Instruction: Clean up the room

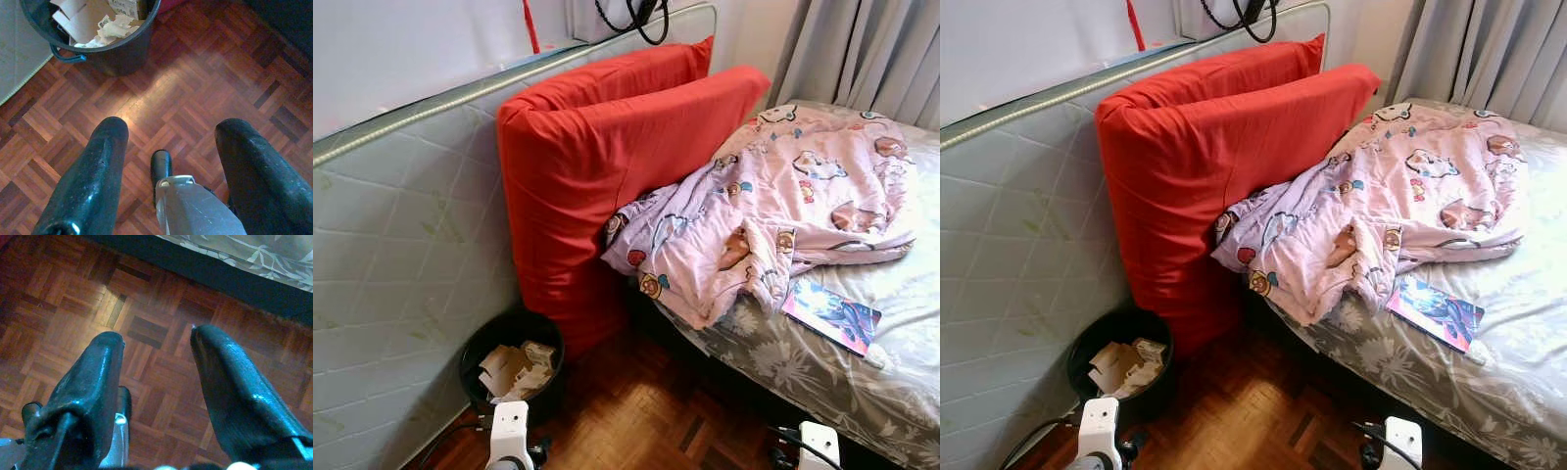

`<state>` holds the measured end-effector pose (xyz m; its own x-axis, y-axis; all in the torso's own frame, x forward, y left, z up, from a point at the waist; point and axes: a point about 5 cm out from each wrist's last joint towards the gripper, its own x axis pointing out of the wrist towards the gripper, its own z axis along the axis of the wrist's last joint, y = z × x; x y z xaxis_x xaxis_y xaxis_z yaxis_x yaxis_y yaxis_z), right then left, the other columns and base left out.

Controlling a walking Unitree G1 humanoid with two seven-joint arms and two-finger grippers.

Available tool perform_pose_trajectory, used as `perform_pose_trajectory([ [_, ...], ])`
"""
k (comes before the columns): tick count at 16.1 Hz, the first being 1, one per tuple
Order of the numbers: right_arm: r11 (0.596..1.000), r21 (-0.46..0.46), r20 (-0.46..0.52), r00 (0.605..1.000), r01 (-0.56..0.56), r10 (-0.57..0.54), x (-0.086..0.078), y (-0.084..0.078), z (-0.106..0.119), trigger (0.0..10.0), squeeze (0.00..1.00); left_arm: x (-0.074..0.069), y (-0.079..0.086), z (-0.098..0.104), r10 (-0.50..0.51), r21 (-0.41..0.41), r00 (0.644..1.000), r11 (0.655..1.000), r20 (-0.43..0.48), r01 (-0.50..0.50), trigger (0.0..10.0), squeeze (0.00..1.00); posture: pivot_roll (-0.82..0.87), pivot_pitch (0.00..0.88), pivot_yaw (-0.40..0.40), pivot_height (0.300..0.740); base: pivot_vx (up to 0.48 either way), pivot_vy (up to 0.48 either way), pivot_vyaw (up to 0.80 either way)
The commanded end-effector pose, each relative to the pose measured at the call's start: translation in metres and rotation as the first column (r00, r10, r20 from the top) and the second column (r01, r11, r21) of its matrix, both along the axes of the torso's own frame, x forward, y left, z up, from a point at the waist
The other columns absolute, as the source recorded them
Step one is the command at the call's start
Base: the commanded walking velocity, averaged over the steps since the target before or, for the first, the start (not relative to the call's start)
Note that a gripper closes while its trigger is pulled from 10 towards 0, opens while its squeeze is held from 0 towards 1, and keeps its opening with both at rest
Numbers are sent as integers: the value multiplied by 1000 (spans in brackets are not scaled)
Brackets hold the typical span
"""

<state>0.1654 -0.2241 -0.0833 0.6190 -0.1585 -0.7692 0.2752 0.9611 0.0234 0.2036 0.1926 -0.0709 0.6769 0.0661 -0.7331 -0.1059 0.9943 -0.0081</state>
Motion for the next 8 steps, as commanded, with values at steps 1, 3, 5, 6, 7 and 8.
perform_pose_trajectory([
  [1, 978, 156, -237, 956, -139, 173, -115, 1, -29, 10000, 0, -66, 40, -24, 16, -29, 967, 999, -254, -24, 10000, 0, 73, 0, -14, 740, 0, 0, 0],
  [3, 978, 156, -237, 956, -139, 173, -115, 1, -29, 10000, 0, -66, 40, -24, 16, -29, 967, 999, -254, -24, 10000, 0, 73, 0, -14, 740, 0, 0, 0],
  [5, 978, 156, -237, 956, -139, 173, -115, 1, -29, 10000, 0, -66, 40, -24, 16, -29, 967, 999, -254, -24, 10000, 0, 73, 0, -14, 740, 0, 0, 0],
  [6, 978, 156, -237, 956, -139, 173, -115, 1, -29, 10000, 0, -66, 40, -24, 16, -29, 967, 999, -254, -24, 10000, 0, 73, 0, -14, 740, 0, 0, 0],
  [7, 978, 156, -237, 956, -139, 173, -115, 1, -29, 10000, 0, -66, 40, -24, 16, -29, 967, 999, -254, -24, 10000, 0, 73, 0, -14, 740, 0, 0, 0],
  [8, 978, 156, -237, 956, -139, 173, -115, 1, -29, 10000, 0, -66, 40, -24, 16, -29, 967, 999, -254, -24, 10000, 0, 73, 0, -14, 740, 0, 0, 0],
])
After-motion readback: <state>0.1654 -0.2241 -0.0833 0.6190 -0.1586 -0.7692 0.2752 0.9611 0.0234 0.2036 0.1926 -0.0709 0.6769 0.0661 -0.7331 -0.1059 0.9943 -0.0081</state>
